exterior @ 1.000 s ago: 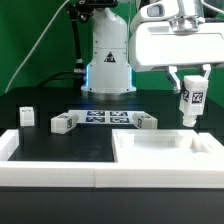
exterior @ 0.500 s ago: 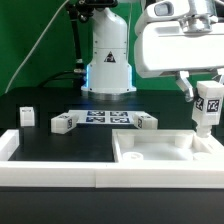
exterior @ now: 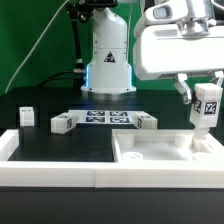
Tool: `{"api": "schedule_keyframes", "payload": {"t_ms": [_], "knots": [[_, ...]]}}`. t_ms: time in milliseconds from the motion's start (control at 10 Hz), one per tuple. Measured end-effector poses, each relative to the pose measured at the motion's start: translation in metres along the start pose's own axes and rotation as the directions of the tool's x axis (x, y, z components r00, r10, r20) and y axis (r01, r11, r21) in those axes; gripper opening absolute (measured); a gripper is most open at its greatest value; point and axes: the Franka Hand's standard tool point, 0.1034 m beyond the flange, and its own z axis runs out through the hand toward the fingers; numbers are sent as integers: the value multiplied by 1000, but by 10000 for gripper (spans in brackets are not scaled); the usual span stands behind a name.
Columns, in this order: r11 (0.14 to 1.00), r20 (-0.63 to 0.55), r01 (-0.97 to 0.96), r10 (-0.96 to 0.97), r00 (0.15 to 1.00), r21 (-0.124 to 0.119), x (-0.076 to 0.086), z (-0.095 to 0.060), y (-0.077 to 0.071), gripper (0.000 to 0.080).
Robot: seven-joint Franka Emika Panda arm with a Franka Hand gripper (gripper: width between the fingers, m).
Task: Assemble one leg
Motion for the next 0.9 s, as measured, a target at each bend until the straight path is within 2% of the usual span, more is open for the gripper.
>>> {"api": "schedule_keyframes", "payload": {"t_ms": [300,500,900], "knots": [[1000,-7,-11,11,1000,-1,12,12,9,291],[1000,1,-20,20,1000,-2,7,20,14,291],[1000,-7,-18,18,1000,-1,3,29,10,291]]}}
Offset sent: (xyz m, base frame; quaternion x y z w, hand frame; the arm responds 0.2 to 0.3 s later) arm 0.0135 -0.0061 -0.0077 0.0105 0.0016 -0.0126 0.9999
